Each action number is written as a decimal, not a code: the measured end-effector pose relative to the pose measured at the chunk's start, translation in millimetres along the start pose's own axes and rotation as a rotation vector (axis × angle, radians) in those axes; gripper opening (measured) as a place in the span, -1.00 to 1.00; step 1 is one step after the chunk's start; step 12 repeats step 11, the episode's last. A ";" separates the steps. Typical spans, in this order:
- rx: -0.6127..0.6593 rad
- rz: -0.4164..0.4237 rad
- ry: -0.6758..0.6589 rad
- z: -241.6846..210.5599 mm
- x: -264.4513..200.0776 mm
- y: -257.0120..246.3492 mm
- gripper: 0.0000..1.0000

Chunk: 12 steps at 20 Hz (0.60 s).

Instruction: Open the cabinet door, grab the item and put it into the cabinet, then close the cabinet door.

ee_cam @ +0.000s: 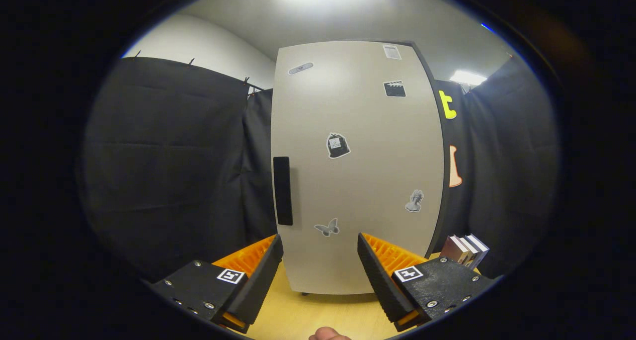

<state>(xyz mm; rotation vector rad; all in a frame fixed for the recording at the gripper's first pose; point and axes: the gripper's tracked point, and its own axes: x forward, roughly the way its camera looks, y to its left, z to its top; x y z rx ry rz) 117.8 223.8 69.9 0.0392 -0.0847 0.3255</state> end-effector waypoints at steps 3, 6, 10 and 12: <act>0.000 -0.005 0.003 -1.8 -0.2 -2.5 0.87; 0.009 -0.007 0.007 -2.2 0.3 -5.0 0.87; 0.017 -0.009 0.005 -2.5 1.4 -5.9 0.87; 0.015 -0.007 0.005 -2.6 1.4 -5.5 0.87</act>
